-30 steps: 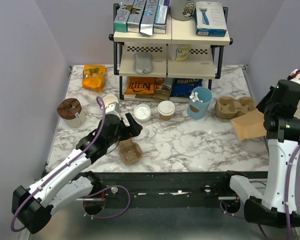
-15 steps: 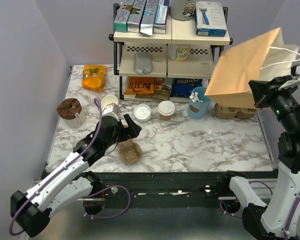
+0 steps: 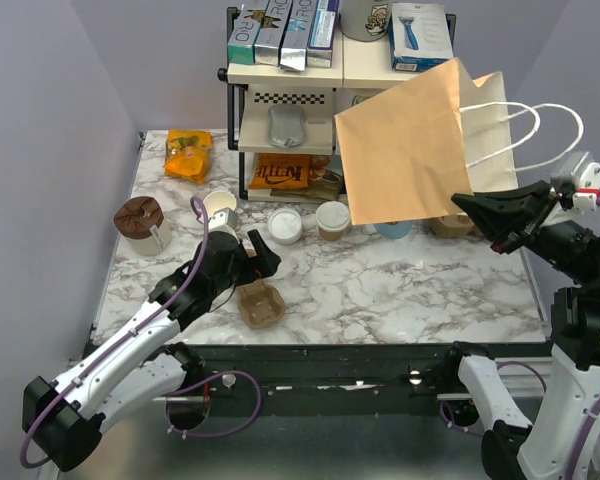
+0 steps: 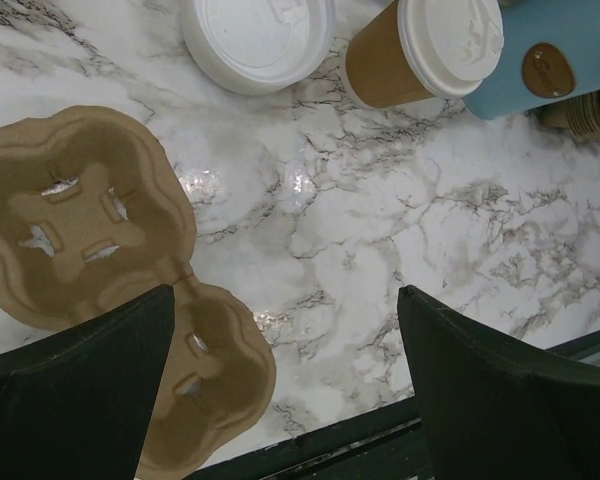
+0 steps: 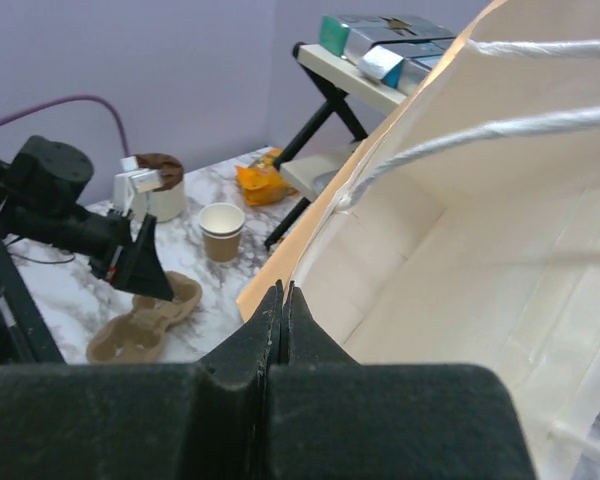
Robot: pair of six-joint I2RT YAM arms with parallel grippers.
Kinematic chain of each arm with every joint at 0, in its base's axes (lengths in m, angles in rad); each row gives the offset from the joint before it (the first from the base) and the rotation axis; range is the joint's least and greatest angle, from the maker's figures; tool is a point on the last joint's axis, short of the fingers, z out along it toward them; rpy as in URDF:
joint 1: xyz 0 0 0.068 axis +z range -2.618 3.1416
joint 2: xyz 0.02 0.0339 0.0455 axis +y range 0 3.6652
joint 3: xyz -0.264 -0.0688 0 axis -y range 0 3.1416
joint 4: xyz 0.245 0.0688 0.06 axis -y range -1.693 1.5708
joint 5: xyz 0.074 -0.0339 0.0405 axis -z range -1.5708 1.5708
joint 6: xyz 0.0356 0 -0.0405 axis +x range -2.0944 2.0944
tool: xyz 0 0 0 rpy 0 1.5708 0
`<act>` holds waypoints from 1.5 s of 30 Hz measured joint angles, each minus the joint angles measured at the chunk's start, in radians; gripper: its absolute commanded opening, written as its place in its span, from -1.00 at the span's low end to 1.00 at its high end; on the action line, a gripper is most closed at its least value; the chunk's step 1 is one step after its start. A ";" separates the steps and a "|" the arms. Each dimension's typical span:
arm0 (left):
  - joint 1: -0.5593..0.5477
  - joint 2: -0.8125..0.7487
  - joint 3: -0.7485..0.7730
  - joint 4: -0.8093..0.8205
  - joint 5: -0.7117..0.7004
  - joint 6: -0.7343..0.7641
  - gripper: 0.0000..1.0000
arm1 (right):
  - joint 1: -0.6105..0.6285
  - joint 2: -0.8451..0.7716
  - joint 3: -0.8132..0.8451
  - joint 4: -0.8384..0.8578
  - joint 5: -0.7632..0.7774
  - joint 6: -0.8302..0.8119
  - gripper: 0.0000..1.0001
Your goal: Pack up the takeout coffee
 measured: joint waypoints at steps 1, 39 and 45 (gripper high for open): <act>0.000 0.004 0.000 0.000 0.000 0.000 0.98 | 0.012 0.005 -0.010 0.010 -0.016 0.003 -0.99; 0.082 -0.109 -0.141 -0.230 -0.129 -0.203 0.98 | 0.969 0.263 -0.325 -0.230 0.785 -0.180 -0.99; 0.086 -0.111 -0.155 -0.221 -0.108 -0.208 0.98 | 0.969 0.226 -0.330 -0.241 0.838 -0.117 -0.99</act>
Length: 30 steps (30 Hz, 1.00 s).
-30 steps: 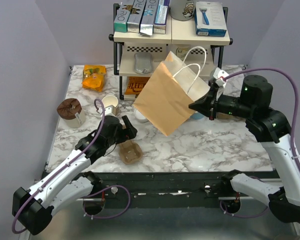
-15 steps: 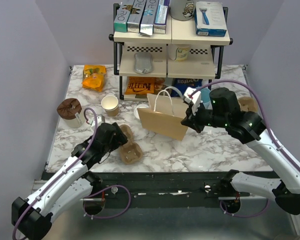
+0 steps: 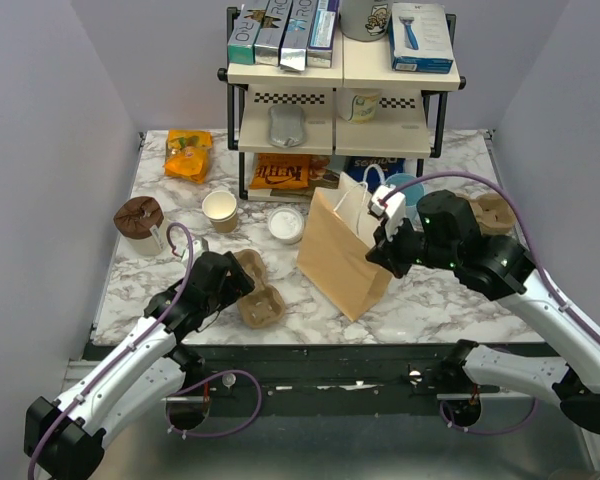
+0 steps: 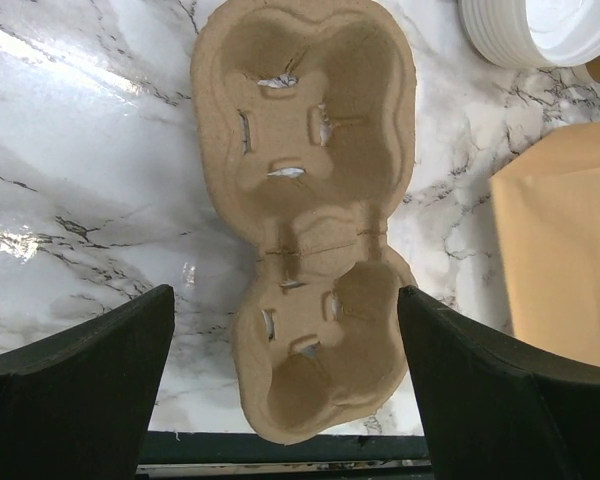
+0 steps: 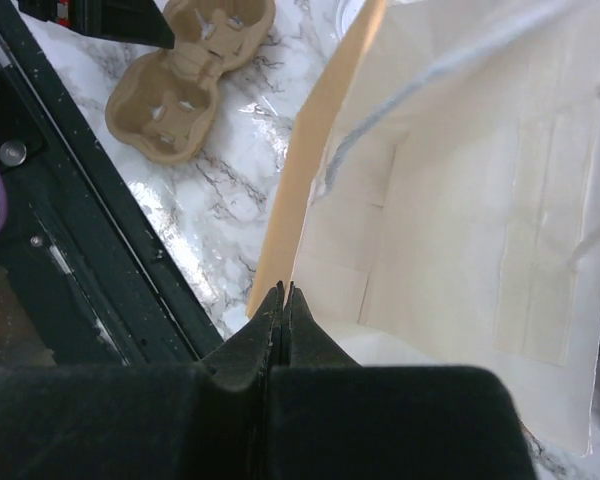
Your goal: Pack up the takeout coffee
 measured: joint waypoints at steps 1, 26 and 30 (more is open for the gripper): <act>0.001 0.000 -0.002 0.004 0.001 0.000 0.98 | 0.000 -0.008 0.000 -0.002 0.008 0.008 -0.99; 0.006 -0.032 -0.079 0.061 0.087 -0.019 0.83 | 0.000 -0.048 -0.026 0.019 0.055 0.071 0.87; 0.005 -0.057 -0.106 0.057 0.093 -0.035 0.75 | 0.000 -0.114 -0.026 0.113 0.032 0.076 0.96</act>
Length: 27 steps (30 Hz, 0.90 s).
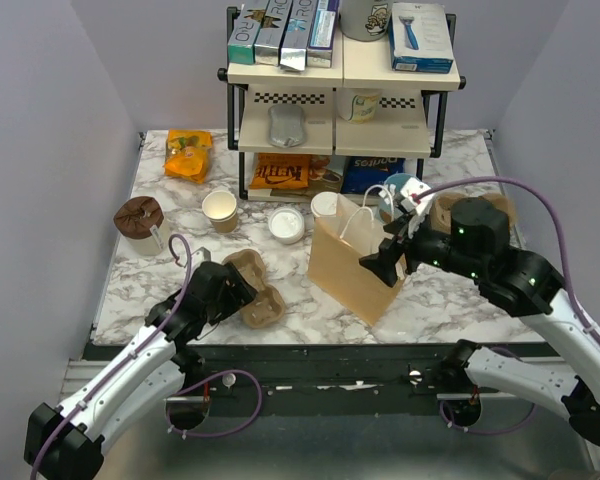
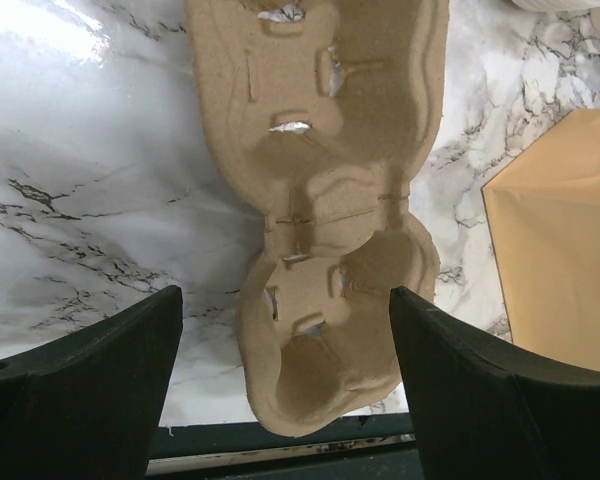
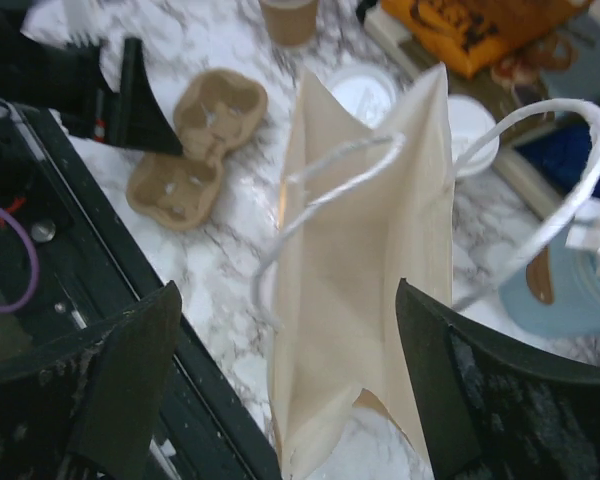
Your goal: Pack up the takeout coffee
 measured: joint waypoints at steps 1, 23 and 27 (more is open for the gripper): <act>0.000 -0.006 -0.008 0.001 0.005 -0.004 0.72 | 0.000 -0.016 0.000 0.024 -0.013 -0.005 0.96; 0.000 0.100 -0.031 0.096 0.089 0.056 -0.80 | 0.003 0.119 0.018 0.271 -0.311 -0.237 0.96; 0.000 0.069 0.017 0.052 0.093 0.104 -0.96 | 0.043 0.188 0.059 0.267 -0.354 -0.338 0.96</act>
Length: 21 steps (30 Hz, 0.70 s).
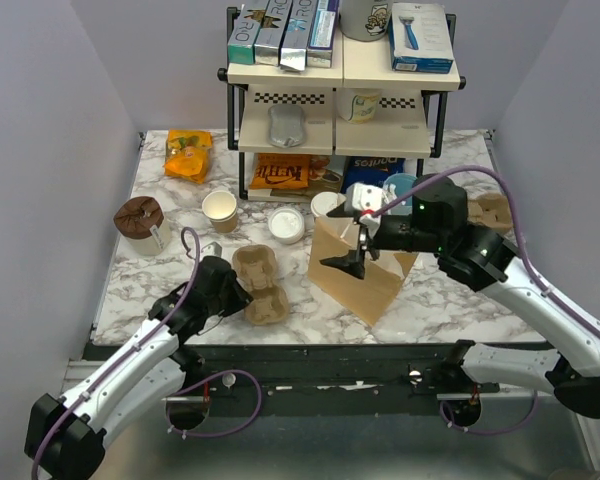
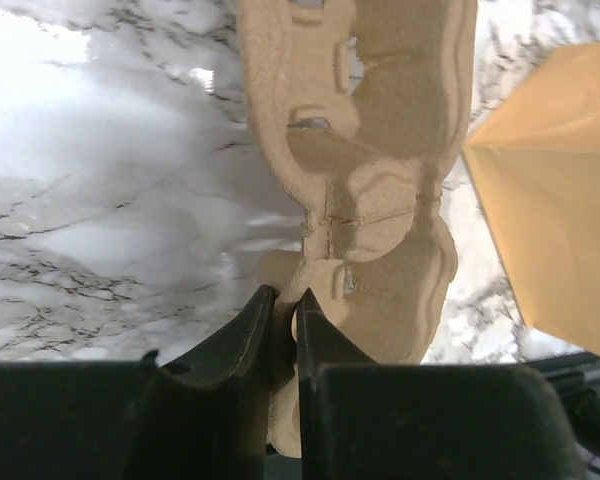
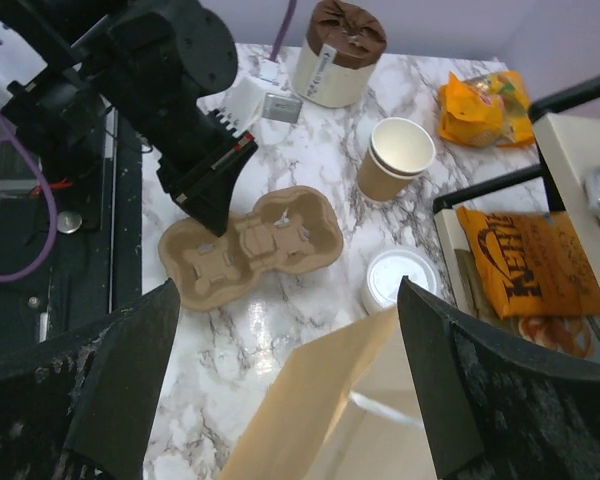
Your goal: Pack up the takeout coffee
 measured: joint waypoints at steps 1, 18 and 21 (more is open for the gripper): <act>0.000 -0.013 0.008 -0.006 0.010 0.014 -0.98 | 0.021 0.021 0.016 -0.006 0.006 -0.019 0.96; -0.002 -0.128 0.235 -0.214 0.053 0.120 -1.00 | 0.271 0.466 0.193 -0.076 0.296 -0.113 0.94; -0.002 -0.123 0.248 -0.240 0.053 0.145 -1.00 | 0.272 0.529 0.205 -0.076 0.298 -0.140 0.90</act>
